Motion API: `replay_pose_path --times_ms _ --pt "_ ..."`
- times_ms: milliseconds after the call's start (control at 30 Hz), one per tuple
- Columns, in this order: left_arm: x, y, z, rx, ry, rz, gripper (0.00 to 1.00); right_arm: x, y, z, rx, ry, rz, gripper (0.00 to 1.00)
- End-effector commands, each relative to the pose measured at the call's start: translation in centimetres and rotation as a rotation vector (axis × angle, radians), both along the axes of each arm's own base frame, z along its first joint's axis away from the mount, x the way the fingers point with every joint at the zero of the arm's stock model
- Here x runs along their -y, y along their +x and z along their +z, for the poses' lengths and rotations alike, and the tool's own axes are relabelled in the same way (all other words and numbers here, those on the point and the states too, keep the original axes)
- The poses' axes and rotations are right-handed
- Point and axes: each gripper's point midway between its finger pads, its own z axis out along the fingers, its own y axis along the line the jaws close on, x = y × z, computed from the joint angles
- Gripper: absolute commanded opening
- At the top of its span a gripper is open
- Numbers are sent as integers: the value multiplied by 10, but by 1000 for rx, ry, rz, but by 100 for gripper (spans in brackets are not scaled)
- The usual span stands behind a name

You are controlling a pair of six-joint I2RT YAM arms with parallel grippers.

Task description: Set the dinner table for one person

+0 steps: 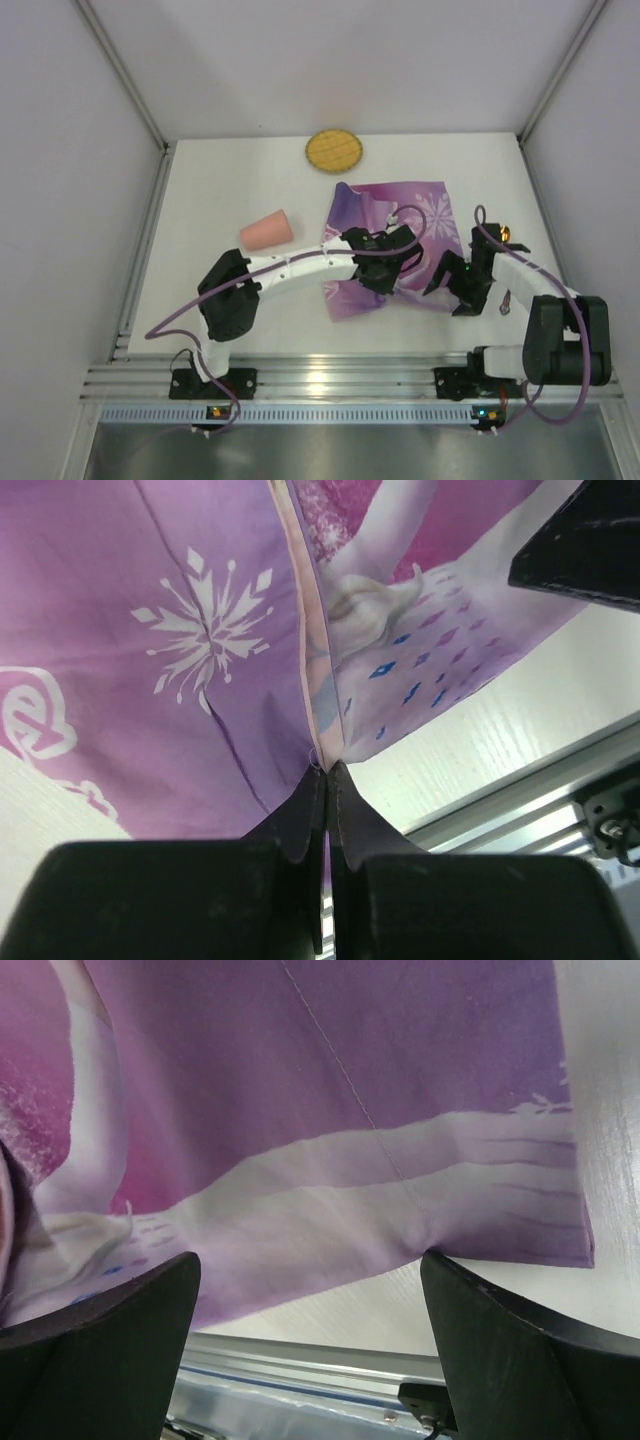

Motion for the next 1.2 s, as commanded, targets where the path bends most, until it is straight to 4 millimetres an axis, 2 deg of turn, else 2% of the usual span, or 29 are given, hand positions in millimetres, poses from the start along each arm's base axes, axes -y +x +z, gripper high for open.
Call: replay_pose_path --times_ms 0,200,333,367,433,500,533,567,600,633,667,700,733,767,800,833,867,933,1033,1100,1167 --pt "-6 1 35 -26 -59 -20 0 24 14 -5 38 -131 -49 94" --pt "-29 4 35 -42 -32 -13 0 35 20 -1 48 -190 -98 95" --pt "-44 9 37 -58 -45 15 0 35 14 -13 -1 -192 -106 95" --pt "-51 7 30 -80 -40 21 0 35 13 -15 -7 -190 -108 94" --pt "-62 15 32 -81 -56 56 0 35 10 -23 -20 -195 -115 93" --pt "-86 26 19 -107 -39 137 0 32 9 -28 -25 -179 -120 78" --pt "-97 31 20 -106 -47 174 0 31 10 -32 -24 -172 -120 65" --pt "-117 30 8 -132 -23 231 0 31 12 -33 -23 -169 -124 44" --pt "-134 47 7 -138 -54 308 0 29 12 -35 -25 -161 -126 35" --pt "-147 52 17 -124 -100 353 0 29 16 -37 -15 -157 -126 28" --pt "-181 62 6 -143 -95 471 0 28 17 -39 -25 -155 -125 15" --pt "-192 66 10 -148 -142 518 0 28 18 -41 -25 -155 -123 10" --pt "-211 70 28 -104 -190 585 0 28 19 -42 -30 -154 -118 5" --pt "-233 63 20 -124 -193 678 0 28 22 -42 -38 -153 -116 0" --pt "-263 67 24 -116 -215 798 0 28 22 -41 -44 -154 -108 0" --pt "-280 61 40 -68 -259 856 0 28 26 -39 -36 -154 -107 0" --pt "-297 50 30 -89 -259 952 0 29 27 -37 -32 -157 -101 0" --pt "-308 34 40 -63 -299 999 0 31 27 -33 -33 -170 -100 0" --pt "-319 16 37 -79 -253 1047 0 34 29 -24 -10 -184 -99 0" --pt "-317 9 28 -127 -241 1053 0 35 28 -24 -11 -189 -97 0" --pt "-303 5 8 -205 -267 1012 0 35 25 -24 -14 -192 -95 0"
